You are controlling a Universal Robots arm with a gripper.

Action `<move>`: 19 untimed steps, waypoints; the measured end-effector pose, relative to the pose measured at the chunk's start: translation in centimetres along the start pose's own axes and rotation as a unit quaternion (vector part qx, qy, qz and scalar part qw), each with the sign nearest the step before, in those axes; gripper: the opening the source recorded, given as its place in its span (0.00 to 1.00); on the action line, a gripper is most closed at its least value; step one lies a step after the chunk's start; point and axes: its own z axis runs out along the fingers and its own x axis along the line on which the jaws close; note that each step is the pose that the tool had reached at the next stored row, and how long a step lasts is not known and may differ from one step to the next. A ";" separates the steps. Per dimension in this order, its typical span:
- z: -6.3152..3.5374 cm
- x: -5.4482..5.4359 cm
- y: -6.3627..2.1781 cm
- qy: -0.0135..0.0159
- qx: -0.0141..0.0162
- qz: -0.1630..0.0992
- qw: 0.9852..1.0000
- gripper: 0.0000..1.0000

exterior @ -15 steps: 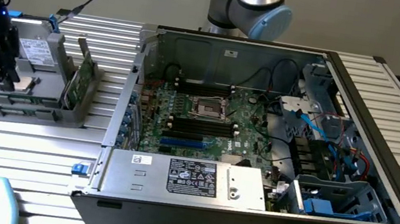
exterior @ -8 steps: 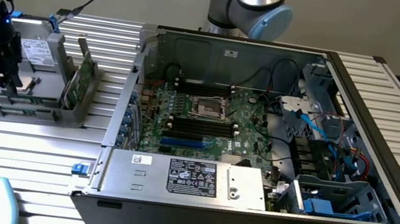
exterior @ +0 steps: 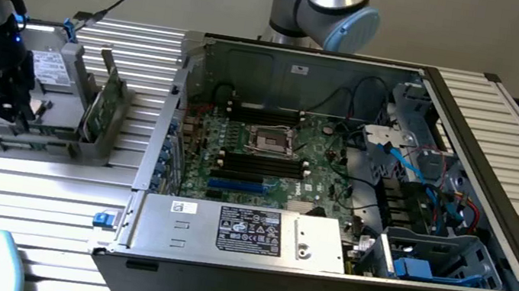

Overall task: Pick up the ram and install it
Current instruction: 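Pick up the ram and move it above insertion slot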

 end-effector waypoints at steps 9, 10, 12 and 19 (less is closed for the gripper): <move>1.62 0.2 -0.11 0.000 0.000 0.000 1.000 0.31; 1.82 0.2 -0.13 0.000 0.000 0.000 1.000 0.31; 2.18 0.2 -0.16 0.000 0.000 0.000 1.000 0.31; 3.44 0.2 -0.26 -0.004 0.000 -0.001 1.000 0.31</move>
